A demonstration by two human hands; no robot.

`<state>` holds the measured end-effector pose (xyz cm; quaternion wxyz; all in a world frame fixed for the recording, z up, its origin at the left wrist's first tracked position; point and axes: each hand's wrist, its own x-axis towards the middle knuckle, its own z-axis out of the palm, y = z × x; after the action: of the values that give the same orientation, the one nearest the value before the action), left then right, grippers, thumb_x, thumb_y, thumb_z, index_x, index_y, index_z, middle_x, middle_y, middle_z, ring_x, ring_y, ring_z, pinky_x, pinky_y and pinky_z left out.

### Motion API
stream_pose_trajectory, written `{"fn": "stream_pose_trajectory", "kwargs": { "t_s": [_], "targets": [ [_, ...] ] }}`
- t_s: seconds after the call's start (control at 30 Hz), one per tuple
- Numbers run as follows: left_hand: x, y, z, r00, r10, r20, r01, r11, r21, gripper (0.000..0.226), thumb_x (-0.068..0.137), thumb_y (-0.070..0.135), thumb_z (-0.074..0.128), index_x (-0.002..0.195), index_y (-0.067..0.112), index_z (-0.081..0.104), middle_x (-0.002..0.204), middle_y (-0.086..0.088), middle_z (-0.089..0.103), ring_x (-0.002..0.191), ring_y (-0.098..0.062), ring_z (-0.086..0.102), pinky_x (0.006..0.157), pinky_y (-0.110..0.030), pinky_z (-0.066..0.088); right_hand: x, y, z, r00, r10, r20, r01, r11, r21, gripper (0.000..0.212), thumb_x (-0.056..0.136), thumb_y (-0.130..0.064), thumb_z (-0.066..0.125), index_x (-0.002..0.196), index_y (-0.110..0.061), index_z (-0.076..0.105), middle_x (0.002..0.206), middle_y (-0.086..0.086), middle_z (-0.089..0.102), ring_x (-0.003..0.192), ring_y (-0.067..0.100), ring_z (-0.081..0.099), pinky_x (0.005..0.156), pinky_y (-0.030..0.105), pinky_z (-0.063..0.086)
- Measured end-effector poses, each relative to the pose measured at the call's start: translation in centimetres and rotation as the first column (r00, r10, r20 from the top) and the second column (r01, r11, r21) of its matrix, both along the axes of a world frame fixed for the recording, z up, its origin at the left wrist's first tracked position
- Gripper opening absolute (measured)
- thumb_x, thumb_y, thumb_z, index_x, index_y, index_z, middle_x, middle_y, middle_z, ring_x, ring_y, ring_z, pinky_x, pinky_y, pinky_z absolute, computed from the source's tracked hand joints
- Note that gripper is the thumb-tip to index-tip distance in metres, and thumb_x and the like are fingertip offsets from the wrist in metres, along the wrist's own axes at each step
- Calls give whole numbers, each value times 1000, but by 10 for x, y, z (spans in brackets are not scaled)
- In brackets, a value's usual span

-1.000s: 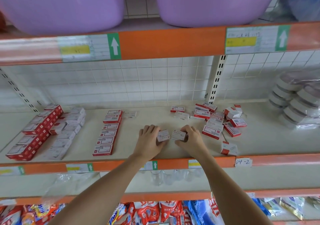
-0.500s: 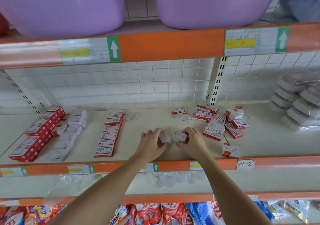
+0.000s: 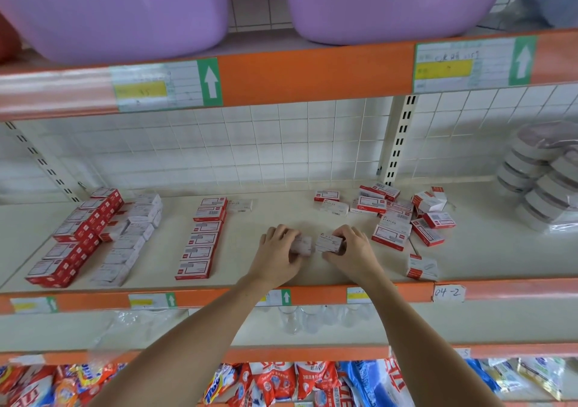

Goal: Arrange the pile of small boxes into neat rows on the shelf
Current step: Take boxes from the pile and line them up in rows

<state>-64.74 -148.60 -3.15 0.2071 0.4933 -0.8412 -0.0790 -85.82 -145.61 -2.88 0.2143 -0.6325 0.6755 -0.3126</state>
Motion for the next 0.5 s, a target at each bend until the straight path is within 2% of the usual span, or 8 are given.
{"fn": "stream_pose_trajectory", "kwargs": {
  "t_s": [0.1,0.23,0.37,0.5],
  "targets": [
    [-1,-1,-2,1000,18,2,-18,999,-33,35,87,42,60,112,17,57,109,0,54,101,-23,47,88,-36,40,0,-1,-1,1000,6,-9,-6,1000,-5,44,75,-33,79,108,-22,53,105,-4,51,101,17,43,78,24,37],
    [0,-1,-3,1000,15,-11,-16,999,-48,35,90,41,61,111,14,56,107,-2,54,99,-24,47,86,-36,41,1,-1,-4,1000,1,-18,-1,1000,-1,43,75,-32,78,108,-23,53,105,-3,51,101,18,43,78,25,37],
    [-1,-1,-1,1000,-9,-30,8,999,-33,35,91,37,61,115,12,55,111,-5,53,102,-25,47,90,-36,40,4,0,-1,999,2,-40,-3,1000,-6,47,76,-29,77,119,-22,57,109,-3,52,106,18,42,84,27,36],
    [6,-3,2,1000,0,-18,0,1000,-16,39,89,36,64,119,13,56,116,-4,52,108,-26,45,94,-36,36,13,-1,5,997,-60,-44,58,998,-31,46,73,-23,79,116,-19,62,106,0,54,105,23,51,84,29,43]
  ]
}}
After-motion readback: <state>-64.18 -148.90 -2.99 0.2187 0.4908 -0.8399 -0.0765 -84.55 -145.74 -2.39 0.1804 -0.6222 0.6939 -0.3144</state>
